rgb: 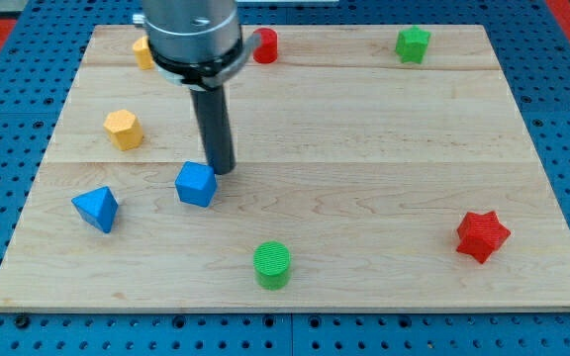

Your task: Push the blue cube into the blue triangle

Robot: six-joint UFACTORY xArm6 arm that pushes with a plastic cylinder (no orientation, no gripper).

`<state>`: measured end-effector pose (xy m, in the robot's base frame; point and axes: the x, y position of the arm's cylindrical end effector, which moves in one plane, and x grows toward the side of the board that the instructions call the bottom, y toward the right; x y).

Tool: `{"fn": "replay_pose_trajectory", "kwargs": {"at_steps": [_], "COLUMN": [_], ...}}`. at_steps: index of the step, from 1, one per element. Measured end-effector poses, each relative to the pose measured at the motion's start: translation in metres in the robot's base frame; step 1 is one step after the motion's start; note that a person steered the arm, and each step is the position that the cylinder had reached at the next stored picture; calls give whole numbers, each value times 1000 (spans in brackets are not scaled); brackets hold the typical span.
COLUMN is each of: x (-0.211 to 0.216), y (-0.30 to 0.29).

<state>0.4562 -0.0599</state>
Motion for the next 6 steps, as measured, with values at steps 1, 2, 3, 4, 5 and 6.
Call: {"fn": "replay_pose_trajectory", "kwargs": {"at_steps": [1, 2, 3, 4, 5, 6], "x": [28, 36, 25, 1, 1, 13], "y": [-9, -60, -36, -32, -90, -105]}}
